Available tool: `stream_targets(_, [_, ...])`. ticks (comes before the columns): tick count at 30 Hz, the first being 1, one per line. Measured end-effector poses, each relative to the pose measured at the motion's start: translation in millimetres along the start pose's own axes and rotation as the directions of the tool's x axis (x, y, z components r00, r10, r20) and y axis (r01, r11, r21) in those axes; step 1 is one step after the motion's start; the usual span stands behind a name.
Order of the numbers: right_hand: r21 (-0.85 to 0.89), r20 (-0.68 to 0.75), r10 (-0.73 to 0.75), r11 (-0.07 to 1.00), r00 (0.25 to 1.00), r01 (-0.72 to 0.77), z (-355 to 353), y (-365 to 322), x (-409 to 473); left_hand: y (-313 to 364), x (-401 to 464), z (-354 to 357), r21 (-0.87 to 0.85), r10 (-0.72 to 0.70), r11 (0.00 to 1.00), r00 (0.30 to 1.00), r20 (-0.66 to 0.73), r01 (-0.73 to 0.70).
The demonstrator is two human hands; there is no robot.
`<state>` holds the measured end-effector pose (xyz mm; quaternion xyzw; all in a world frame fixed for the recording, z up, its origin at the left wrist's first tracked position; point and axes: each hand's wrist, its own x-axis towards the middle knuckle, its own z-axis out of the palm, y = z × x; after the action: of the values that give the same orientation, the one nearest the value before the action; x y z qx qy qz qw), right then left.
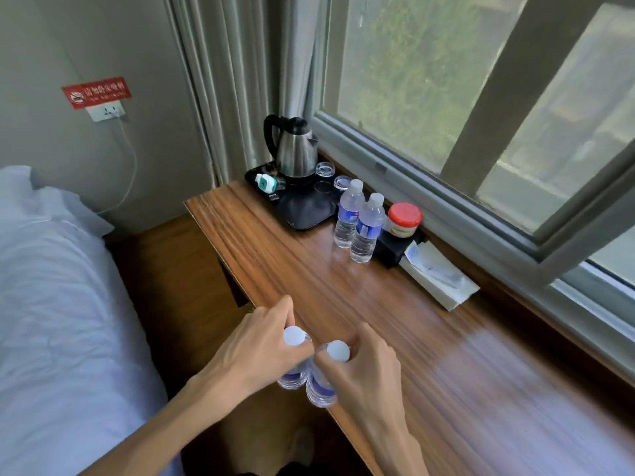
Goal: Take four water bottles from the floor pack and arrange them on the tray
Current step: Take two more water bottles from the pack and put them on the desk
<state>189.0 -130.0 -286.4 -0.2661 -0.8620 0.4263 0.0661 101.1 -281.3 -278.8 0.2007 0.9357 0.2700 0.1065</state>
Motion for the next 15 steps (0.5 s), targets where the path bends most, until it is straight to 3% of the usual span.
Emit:
stream_targets(6, [0.009, -0.094, 0.017, 1.0, 0.995, -0.016, 24.9, -31.3, 73.0, -17.4, 84.3, -26.1, -0.011, 0.074, 0.997, 0.997, 0.011, -0.074])
stream_targets(15, [0.055, -0.28, 0.207, 0.978, 0.938, -0.199, 65.6, -61.0, 159.2, -43.3, 209.4, -29.6, -0.027, 0.193, 0.981, 0.975, 0.108, -0.191])
